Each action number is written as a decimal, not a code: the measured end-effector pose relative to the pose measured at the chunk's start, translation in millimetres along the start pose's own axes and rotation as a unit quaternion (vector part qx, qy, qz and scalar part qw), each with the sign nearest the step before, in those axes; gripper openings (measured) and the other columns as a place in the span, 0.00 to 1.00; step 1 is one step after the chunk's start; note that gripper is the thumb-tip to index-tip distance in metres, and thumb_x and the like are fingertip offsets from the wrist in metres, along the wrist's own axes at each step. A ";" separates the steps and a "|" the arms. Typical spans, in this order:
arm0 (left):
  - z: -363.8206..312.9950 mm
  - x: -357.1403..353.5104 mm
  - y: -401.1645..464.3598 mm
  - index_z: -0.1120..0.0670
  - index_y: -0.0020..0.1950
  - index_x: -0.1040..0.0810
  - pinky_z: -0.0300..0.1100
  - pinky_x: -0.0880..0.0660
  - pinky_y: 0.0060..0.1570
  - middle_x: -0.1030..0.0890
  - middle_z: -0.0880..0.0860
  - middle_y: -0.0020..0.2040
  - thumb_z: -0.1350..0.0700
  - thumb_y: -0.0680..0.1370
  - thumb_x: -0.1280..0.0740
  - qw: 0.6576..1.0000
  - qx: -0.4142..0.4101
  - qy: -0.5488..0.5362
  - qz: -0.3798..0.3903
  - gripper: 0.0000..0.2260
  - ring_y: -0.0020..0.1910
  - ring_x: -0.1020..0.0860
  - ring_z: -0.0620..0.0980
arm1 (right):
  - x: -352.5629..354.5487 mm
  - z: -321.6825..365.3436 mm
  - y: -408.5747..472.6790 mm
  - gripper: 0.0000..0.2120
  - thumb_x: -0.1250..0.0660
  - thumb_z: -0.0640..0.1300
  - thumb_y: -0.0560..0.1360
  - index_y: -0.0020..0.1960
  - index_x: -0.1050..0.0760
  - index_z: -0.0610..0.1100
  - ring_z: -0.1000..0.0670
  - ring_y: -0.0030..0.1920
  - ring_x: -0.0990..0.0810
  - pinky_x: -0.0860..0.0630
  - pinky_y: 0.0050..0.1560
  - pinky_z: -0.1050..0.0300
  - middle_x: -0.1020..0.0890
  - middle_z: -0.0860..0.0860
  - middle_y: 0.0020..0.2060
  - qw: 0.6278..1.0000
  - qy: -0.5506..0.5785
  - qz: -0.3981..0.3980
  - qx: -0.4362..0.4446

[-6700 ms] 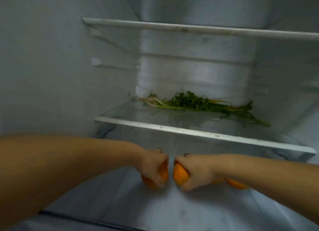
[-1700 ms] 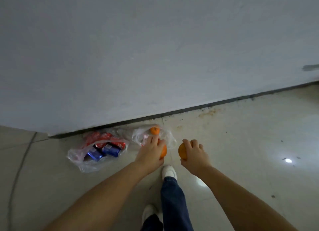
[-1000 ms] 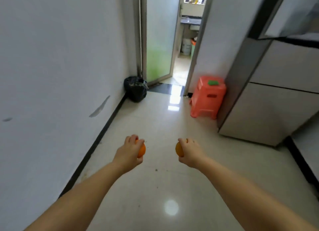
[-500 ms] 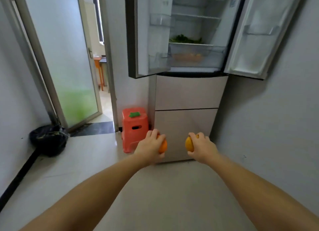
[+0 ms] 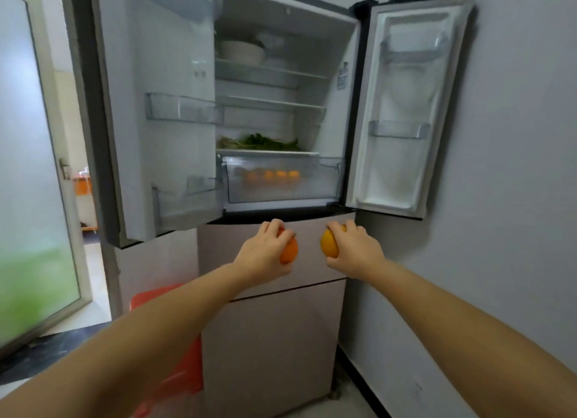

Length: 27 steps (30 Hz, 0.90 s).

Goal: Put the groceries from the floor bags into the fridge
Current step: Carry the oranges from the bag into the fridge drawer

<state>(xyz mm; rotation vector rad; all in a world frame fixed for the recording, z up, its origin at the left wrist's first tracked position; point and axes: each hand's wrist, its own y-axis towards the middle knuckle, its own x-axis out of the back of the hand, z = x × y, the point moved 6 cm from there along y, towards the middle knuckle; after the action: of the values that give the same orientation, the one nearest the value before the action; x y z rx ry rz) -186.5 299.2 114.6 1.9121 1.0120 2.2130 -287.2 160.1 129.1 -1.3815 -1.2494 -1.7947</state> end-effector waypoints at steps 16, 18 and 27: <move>72.5 -64.3 310.8 0.51 0.70 0.35 0.50 0.24 0.49 0.36 0.54 0.68 0.47 0.72 0.31 0.992 -0.024 0.049 -0.116 0.29 0.66 0.36 0.55 | -3.7 -120.1 305.4 0.36 0.32 0.54 0.72 0.74 0.46 0.51 0.41 0.65 0.34 0.26 0.55 0.45 0.37 0.44 0.68 0.987 -0.047 -0.099 0.116; 90.3 -57.1 349.3 0.51 0.70 0.35 0.51 0.24 0.49 0.36 0.55 0.67 0.47 0.72 0.30 0.988 -0.002 0.063 -0.142 0.29 0.65 0.35 0.55 | 6.2 -127.3 350.6 0.35 0.33 0.53 0.72 0.74 0.45 0.51 0.40 0.65 0.34 0.25 0.54 0.45 0.36 0.44 0.67 0.983 -0.040 -0.112 0.141; 163.0 -49.3 461.7 0.51 0.68 0.32 0.49 0.26 0.49 0.33 0.55 0.63 0.46 0.71 0.30 0.981 0.052 0.117 -0.147 0.27 0.62 0.33 0.55 | 20.2 -122.1 512.0 0.35 0.31 0.53 0.71 0.72 0.43 0.51 0.40 0.64 0.32 0.28 0.53 0.47 0.35 0.44 0.66 0.964 0.012 -0.169 0.206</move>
<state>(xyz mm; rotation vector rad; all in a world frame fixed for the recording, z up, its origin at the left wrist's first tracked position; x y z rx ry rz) 142.6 -13.4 304.7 1.4420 1.3671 2.2826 85.2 -161.9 316.4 -0.9538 -1.8087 -1.6216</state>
